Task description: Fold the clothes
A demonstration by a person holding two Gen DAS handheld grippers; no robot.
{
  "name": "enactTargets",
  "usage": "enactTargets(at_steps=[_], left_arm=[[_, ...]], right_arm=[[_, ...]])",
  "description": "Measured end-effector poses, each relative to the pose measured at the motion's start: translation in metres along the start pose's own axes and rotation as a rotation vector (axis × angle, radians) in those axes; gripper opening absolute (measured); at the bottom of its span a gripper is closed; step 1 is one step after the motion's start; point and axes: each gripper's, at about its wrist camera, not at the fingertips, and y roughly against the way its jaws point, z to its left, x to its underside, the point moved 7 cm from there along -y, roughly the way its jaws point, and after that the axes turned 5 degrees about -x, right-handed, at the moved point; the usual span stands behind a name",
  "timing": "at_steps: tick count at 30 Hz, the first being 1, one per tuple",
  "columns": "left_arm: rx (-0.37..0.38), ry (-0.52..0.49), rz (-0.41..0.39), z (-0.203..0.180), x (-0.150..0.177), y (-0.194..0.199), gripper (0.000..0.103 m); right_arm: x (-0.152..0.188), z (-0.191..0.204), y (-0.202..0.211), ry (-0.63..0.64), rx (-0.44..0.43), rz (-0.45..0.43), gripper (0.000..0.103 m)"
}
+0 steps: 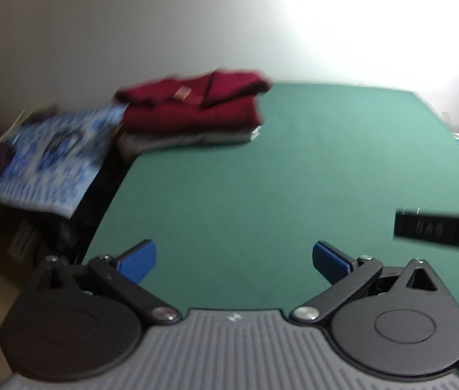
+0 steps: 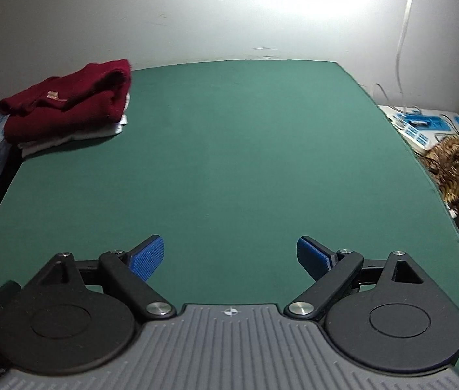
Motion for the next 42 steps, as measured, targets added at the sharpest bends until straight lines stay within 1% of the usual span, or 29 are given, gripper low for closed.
enactTargets(at_steps=[3, 6, 8, 11, 13, 14, 19, 23, 25, 27, 30, 32, 33, 36, 38, 42], left_arm=[[0.033, -0.065, -0.040, -0.009, -0.015, 0.001, 0.102], [0.061, -0.123, -0.072, -0.014, -0.028, 0.001, 0.102], [0.061, -0.142, -0.098, -0.013, -0.033, -0.001, 0.102], [0.099, -0.147, -0.083, -0.008, -0.034, -0.008, 0.102], [0.117, -0.129, -0.081, 0.001, -0.032, -0.012, 0.102], [0.115, -0.122, -0.080, 0.007, -0.031, -0.014, 0.102], [0.093, -0.043, -0.074, 0.050, -0.031, -0.027, 0.102], [0.078, -0.025, -0.033, 0.076, -0.021, -0.043, 0.102], [0.078, -0.012, -0.028, 0.086, -0.019, -0.047, 0.102], [0.064, -0.009, -0.029, 0.092, -0.018, -0.049, 0.102], [0.036, 0.044, -0.028, 0.102, -0.021, -0.051, 0.102], [0.006, 0.055, -0.020, 0.106, -0.022, -0.053, 0.102], [-0.009, 0.060, -0.015, 0.108, -0.023, -0.055, 0.102], [-0.017, 0.099, -0.003, 0.111, -0.024, -0.059, 0.102], [-0.040, 0.117, -0.001, 0.114, -0.025, -0.060, 0.102], [-0.136, 0.134, -0.022, 0.121, -0.028, -0.061, 0.102]], right_arm=[[0.001, -0.004, 0.008, -0.025, 0.052, -0.013, 0.091], [0.002, 0.003, 0.017, -0.071, 0.085, -0.038, 0.091], [0.001, 0.009, 0.025, -0.092, 0.116, -0.071, 0.091], [-0.001, 0.017, 0.035, -0.123, 0.154, -0.106, 0.091], [0.000, 0.022, 0.038, -0.156, 0.153, -0.108, 0.091], [0.000, 0.025, 0.039, -0.166, 0.150, -0.108, 0.091], [0.001, 0.055, 0.045, -0.158, 0.147, -0.120, 0.091], [0.000, 0.081, 0.035, -0.109, 0.131, -0.101, 0.091], [-0.001, 0.094, 0.030, -0.084, 0.123, -0.090, 0.091], [-0.002, 0.106, 0.024, -0.057, 0.110, -0.081, 0.091], [-0.009, 0.119, 0.016, -0.006, 0.075, -0.071, 0.091], [-0.014, 0.127, 0.011, 0.027, 0.051, -0.065, 0.091], [-0.016, 0.129, 0.009, 0.040, 0.041, -0.063, 0.091], [-0.020, 0.134, 0.004, 0.066, 0.014, -0.060, 0.091], [-0.023, 0.136, 0.000, 0.084, -0.004, -0.057, 0.091], [-0.029, 0.142, -0.007, 0.120, -0.041, -0.052, 0.091]])
